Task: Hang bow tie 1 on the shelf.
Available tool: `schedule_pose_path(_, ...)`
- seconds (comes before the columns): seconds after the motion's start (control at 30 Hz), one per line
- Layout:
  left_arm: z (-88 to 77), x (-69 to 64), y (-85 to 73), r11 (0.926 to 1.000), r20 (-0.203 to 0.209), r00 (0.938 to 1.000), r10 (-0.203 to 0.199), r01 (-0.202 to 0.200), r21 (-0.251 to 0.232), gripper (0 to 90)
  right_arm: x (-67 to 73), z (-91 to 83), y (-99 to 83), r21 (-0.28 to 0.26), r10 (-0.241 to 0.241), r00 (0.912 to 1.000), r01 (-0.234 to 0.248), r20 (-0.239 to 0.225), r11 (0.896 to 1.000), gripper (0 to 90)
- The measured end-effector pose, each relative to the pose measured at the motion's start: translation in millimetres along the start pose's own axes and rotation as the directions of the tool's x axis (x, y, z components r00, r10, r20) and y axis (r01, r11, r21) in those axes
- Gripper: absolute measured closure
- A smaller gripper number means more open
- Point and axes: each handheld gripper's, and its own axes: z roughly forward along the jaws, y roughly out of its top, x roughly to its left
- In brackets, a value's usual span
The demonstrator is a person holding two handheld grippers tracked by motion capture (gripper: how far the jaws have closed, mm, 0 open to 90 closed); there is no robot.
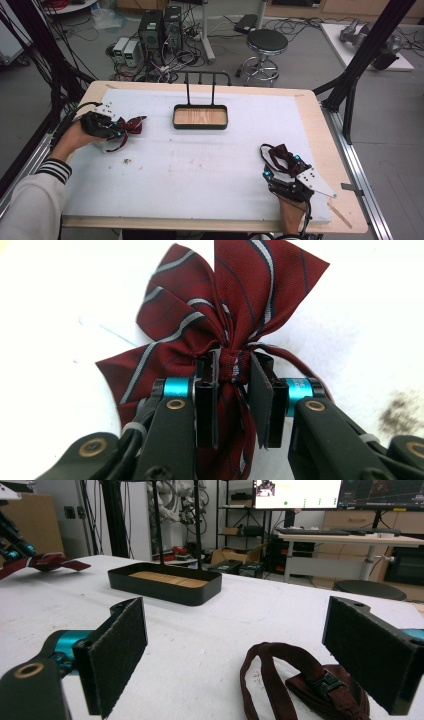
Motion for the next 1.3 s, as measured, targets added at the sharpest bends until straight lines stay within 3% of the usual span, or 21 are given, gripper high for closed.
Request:
schedule_pose_path(0.17, -3.9, -2.2, 4.5, 0.9973, -0.020, 0.9985, -0.051, 0.050, -0.054, 74.2, 0.0, 0.1, -0.1, -0.001, 0.001, 1.0000, -0.001, 0.000, 1.000, 9.9)
schedule_pose_path(0.47, -11.8, -5.7, 11.7, 0.9880, -0.057, 0.9942, -0.092, 0.084, -0.130, 74.2, -0.4, 0.1, 0.0, 0.001, 0.000, 1.0000, 0.000, -0.002, 1.000, 9.9)
schedule_pose_path(0.5, -15.3, -6.0, 14.5, 0.9814, -0.073, 0.9915, -0.107, 0.094, -0.168, 74.2, -0.1, -0.1, 0.0, 0.004, 0.005, 1.0000, -0.005, -0.001, 1.000, 9.9)
schedule_pose_path(0.63, -21.6, -6.2, 20.9, 0.9692, -0.088, 0.9880, -0.127, 0.105, -0.223, 74.3, -0.3, 0.0, 0.0, 0.002, 0.002, 1.0000, -0.002, -0.002, 1.000, 9.9)
schedule_pose_path(0.87, -25.5, -9.0, 31.5, 0.9543, -0.087, 0.9850, -0.149, 0.120, -0.273, 74.2, -0.2, -0.3, -0.1, 0.002, 0.004, 1.0000, -0.004, -0.003, 1.000, 9.9)
schedule_pose_path(0.9, -26.2, -9.5, 34.6, 0.9464, -0.081, 0.9830, -0.165, 0.135, -0.293, 74.2, -0.2, -0.3, -0.1, 0.002, 0.005, 1.0000, -0.005, -0.003, 1.000, 9.9)
schedule_pose_path(1.03, -27.9, -10.8, 41.4, 0.9316, -0.076, 0.9796, -0.186, 0.152, -0.330, 74.2, -0.2, -0.4, -0.1, 0.003, 0.005, 1.0000, -0.005, -0.002, 1.000, 9.9)
schedule_pose_path(1.17, -29.2, -12.0, 46.4, 0.9245, -0.079, 0.9773, -0.197, 0.158, -0.347, 74.2, -0.6, -0.2, 0.0, 0.000, 0.002, 1.0000, -0.002, -0.002, 1.000, 9.9)
schedule_pose_path(1.23, -29.9, -13.4, 49.5, 0.9165, -0.088, 0.9748, -0.205, 0.160, -0.367, 74.2, -0.6, -0.3, -0.1, 0.001, 0.002, 1.0000, -0.002, -0.002, 1.000, 9.9)
schedule_pose_path(1.3, -31.0, -15.2, 54.3, 0.9027, -0.089, 0.9712, -0.221, 0.169, -0.396, 74.2, -0.6, -0.3, -0.1, 0.001, 0.001, 1.0000, -0.001, -0.002, 1.000, 9.9)
